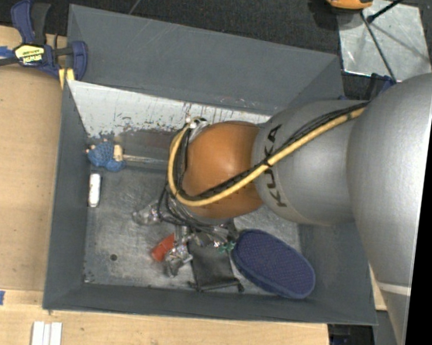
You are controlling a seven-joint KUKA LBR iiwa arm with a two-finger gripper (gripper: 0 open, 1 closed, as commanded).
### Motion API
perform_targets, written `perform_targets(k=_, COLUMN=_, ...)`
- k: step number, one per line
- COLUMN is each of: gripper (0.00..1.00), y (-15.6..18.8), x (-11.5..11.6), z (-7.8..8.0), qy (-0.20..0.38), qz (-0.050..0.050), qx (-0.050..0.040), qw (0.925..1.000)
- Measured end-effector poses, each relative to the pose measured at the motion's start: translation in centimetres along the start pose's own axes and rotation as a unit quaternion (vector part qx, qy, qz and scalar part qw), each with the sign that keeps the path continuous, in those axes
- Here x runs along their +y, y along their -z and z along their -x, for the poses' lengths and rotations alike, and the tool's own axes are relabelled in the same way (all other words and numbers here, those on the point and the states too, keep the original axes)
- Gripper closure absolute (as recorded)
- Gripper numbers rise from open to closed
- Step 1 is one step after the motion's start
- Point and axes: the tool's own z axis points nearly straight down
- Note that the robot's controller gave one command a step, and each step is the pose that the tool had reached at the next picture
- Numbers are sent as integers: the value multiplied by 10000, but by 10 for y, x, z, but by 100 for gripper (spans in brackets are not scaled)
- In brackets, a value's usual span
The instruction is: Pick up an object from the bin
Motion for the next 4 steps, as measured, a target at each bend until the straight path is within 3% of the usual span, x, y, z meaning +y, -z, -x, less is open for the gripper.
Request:
perform_targets(k=1, gripper=0, y=28, x=-20, z=-12, qy=1776, qz=3, qx=14, qw=9841)
perform_targets(k=2, gripper=0, y=28, x=-18, z=7, qy=2767, qz=14, qx=15, qw=9610)
perform_targets(k=3, gripper=0, y=1, x=-8, z=3, qy=3836, qz=6, qx=15, qw=9235)
perform_targets(k=4, gripper=0, y=2, x=-9, z=4, qy=3817, qz=17, qx=19, qw=9243)
